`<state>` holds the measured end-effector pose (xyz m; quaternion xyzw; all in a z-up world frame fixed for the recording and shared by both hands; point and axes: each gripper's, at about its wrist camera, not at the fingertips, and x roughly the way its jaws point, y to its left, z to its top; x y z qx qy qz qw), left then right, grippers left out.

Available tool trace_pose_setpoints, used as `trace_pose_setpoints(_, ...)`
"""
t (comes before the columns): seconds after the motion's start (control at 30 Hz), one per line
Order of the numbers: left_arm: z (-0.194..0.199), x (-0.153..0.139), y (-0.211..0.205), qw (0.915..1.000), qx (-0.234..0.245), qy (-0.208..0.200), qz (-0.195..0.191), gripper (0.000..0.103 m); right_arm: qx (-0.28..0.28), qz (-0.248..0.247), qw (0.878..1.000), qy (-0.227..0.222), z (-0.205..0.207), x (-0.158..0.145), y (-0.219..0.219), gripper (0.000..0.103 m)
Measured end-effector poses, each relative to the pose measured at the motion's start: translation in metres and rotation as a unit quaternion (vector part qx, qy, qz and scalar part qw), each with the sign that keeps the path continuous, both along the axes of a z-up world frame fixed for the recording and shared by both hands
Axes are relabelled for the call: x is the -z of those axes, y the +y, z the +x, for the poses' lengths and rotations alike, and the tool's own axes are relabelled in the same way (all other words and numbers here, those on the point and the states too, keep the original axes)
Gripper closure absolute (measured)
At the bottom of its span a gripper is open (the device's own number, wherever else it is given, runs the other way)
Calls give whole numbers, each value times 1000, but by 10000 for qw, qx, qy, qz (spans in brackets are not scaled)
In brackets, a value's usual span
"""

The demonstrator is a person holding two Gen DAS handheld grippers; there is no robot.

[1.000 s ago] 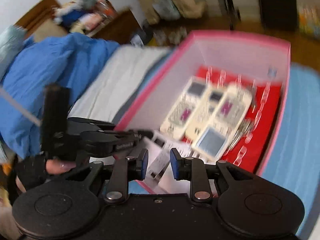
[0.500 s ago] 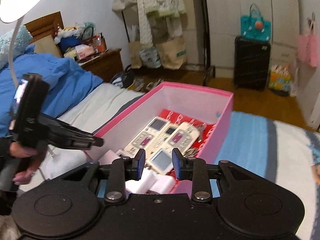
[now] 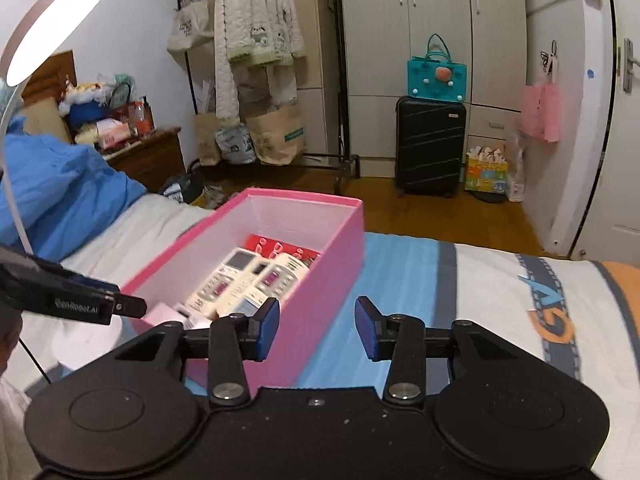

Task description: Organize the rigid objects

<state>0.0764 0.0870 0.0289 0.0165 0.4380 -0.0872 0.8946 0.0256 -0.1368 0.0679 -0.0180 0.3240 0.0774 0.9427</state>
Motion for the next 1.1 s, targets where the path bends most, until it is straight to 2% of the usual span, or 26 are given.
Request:
trace_pose_setpoints(0.07, -1, 2, -11, 9999, 9, 95, 44, 51, 90, 25, 9999, -58, -8, -3, -7, 54)
trace_pose_setpoints(0.23, -3, 5, -19, 9986, -135, 400, -314, 50, 388, 70, 9991, -142, -20, -14, -20, 48)
trace_pose_setpoints(0.3, -6, 0, -22, 9993, -170, 293, -184, 48, 454, 35, 9988, -173, -23, -16, -22, 42)
trace_pose_setpoints(0.4, -13, -11, -19, 9999, -139, 1, -56, 35, 521, 202, 9984, -17, -25, -15, -26, 39)
trace_pose_setpoints(0.53, -22, -17, -14, 9998, -136, -135, 57, 34, 553, 242, 9978, 268, -25, -7, -27, 38)
trace_pose_setpoints(0.63, -27, -17, -16, 9998, -95, -145, 55, 33, 620, 229, 9973, 320, -26, -4, -25, 29)
trace_pose_setpoints(0.7, -29, -17, -18, 9999, -50, -137, 20, 32, 671, 227, 9967, 405, -25, -2, -24, 12)
trace_pose_setpoints(0.73, -30, -16, -19, 9999, -15, -134, 7, 30, 753, 194, 9961, 418, -25, -2, -23, 9)
trace_pose_setpoints(0.9, -33, -10, -21, 10000, 42, -43, 40, 27, 1400, -235, 9893, 334, -25, -3, -19, 7)
trace_pose_setpoints(1.0, -34, -9, -19, 10000, 16, -14, -9, 24, 1381, -261, 9892, 413, -25, -6, -19, 7)
trace_pose_setpoints(1.1, -35, -8, -16, 9999, 64, 14, -96, 15, 1420, -306, 9884, 445, -27, -9, -18, 7)
